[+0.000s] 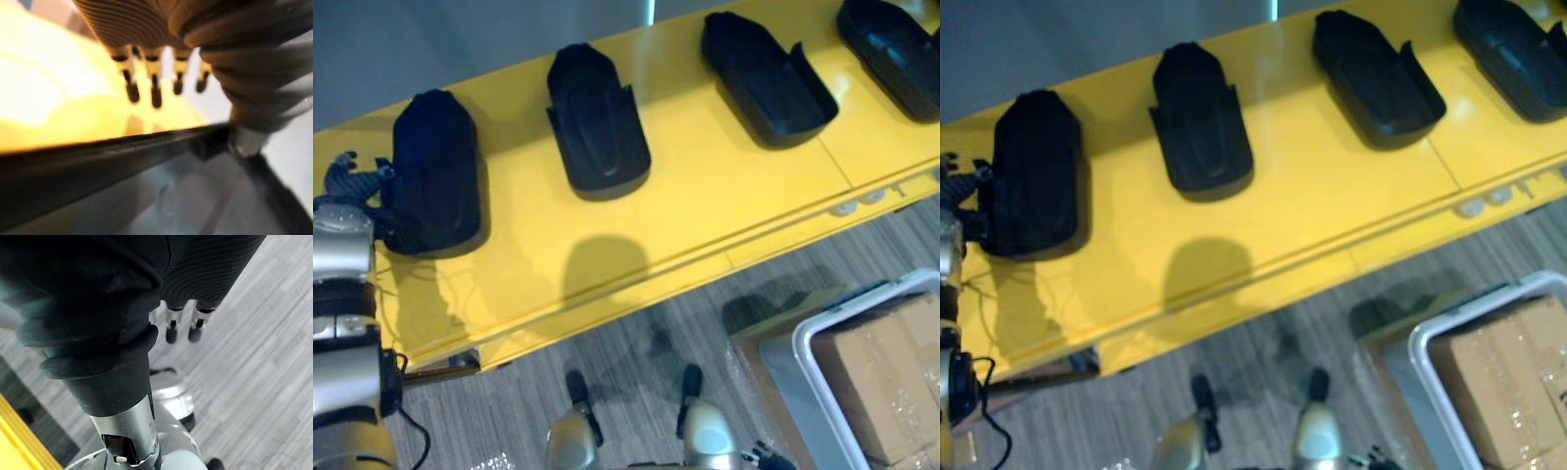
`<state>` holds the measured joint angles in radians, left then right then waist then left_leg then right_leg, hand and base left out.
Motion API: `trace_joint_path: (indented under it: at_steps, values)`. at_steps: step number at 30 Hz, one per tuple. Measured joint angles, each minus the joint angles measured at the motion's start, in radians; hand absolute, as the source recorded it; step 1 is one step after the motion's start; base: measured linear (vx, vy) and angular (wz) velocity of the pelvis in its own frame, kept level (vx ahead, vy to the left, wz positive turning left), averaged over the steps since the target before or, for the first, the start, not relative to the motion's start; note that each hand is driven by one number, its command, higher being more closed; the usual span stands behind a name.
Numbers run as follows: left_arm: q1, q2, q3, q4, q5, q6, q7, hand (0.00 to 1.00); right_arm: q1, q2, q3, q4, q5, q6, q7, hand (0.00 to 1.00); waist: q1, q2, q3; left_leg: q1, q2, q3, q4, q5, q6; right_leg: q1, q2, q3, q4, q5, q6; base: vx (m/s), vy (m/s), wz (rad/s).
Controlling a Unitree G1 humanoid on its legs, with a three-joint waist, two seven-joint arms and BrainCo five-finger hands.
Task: Walk over and take plastic housings, then place them on the shelf
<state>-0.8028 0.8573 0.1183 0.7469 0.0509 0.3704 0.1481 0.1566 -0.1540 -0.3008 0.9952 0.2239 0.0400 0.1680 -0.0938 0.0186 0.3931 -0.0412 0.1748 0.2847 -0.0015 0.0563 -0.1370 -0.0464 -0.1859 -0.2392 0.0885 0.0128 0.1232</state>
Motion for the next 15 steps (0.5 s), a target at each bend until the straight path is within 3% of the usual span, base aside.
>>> trace_joint_path:
  at_steps: [6, 8, 11, 12, 14, 15]
  values:
    - [-0.006, -0.001, 0.039, -0.051, 0.036, -0.096, 0.207, 0.0, 0.01, 0.044, -0.051, -0.028, 0.054, -0.111, -0.067, 0.0, -0.002, -0.008, -0.024, 0.092, -0.001, 0.055, -0.049, 0.001, -0.002, 0.05, 0.007, 0.034, -0.022, 0.002, 0.003, 0.02, 0.011, -0.21]
    - [0.004, -0.001, 0.072, -0.111, 0.032, -0.167, 0.287, 0.0, 0.032, 0.075, -0.099, -0.052, 0.09, -0.161, -0.146, 0.0, -0.003, -0.01, -0.081, 0.117, -0.004, 0.068, -0.08, 0.01, -0.011, 0.06, 0.012, 0.042, -0.04, 0.006, 0.007, 0.08, 0.009, -0.17]
    - [0.045, -0.001, 0.124, -0.203, -0.006, -0.273, 0.377, 0.0, 0.06, 0.114, -0.119, -0.097, 0.141, -0.199, -0.239, 0.0, -0.006, -0.015, -0.159, 0.147, -0.008, 0.113, -0.08, 0.009, -0.012, 0.087, 0.011, 0.055, -0.068, 0.008, 0.01, 0.07, 0.008, -0.22]
    - [0.062, -0.001, 0.137, -0.232, -0.01, -0.295, 0.39, 0.0, 0.061, 0.123, -0.126, -0.106, 0.162, -0.203, -0.253, 0.0, -0.008, -0.013, -0.174, 0.148, -0.008, 0.115, -0.08, 0.009, -0.012, 0.088, 0.012, 0.056, -0.071, 0.008, 0.011, 0.06, -0.004, -0.12]
    - [0.138, -0.014, 0.195, -0.382, -0.04, -0.391, 0.436, 0.0, 0.063, 0.141, -0.158, -0.157, 0.219, -0.232, -0.309, 0.0, -0.017, -0.005, -0.208, 0.174, -0.009, 0.148, -0.08, 0.009, -0.012, 0.111, 0.013, 0.073, -0.088, 0.012, 0.012, 0.04, 0.0, -0.17]
    - [0.154, -0.024, 0.201, -0.42, -0.041, -0.403, 0.44, 0.0, 0.064, 0.141, -0.168, -0.174, 0.229, -0.238, -0.326, 0.0, -0.016, -0.002, -0.213, 0.182, -0.008, 0.153, -0.08, 0.008, -0.013, 0.119, 0.013, 0.075, -0.093, 0.013, 0.012, 0.0, 0.002, -0.16]
